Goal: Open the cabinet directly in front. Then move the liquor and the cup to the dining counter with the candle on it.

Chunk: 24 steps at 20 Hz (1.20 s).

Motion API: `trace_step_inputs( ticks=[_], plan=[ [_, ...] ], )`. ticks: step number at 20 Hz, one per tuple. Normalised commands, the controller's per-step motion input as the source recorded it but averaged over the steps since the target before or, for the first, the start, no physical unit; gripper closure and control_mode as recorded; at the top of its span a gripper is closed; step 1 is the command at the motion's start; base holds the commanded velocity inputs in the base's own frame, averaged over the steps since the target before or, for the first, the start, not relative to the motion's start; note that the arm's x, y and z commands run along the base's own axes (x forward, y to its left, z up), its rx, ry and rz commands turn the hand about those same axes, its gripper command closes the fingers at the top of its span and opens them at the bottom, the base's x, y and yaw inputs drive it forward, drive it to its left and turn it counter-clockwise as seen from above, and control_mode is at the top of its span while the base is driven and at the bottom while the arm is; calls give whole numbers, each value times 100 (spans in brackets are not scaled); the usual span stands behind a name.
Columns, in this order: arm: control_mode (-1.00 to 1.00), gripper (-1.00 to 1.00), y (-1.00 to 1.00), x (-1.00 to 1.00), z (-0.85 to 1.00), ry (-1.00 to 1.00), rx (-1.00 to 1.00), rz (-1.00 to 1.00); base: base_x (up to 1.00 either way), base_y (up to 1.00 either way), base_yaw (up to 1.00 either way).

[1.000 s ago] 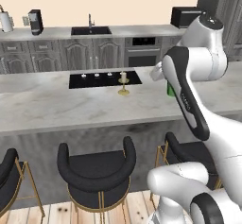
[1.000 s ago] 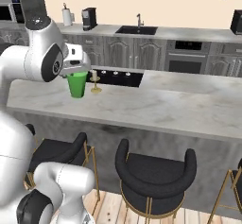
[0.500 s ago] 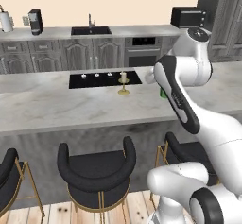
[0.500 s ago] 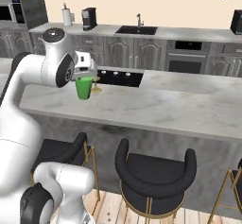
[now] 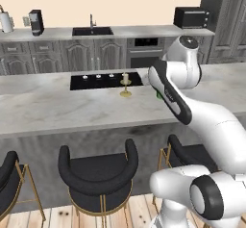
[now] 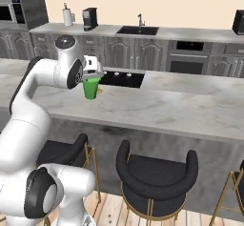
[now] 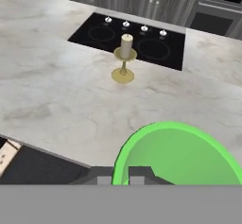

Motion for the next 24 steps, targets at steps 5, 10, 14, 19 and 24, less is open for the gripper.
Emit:
trace_step_inputs(
  ticks=[5, 10, 14, 19, 24],
  plan=[
    [-100, 100, 0, 57, -19, 0, 0, 0, 0, 0, 0],
    [-100, 100, 0, 52, -17, 1, 0, 0, 0, 0, 0],
    [-100, 100, 0, 46, -18, 1, 0, 0, 0, 0, 0],
    [-100, 100, 0, 41, -21, 1, 0, 0, 0, 0, 0],
    [-100, 100, 0, 30, -25, 4, 0, 0, 0, 0, 0]
  ],
)
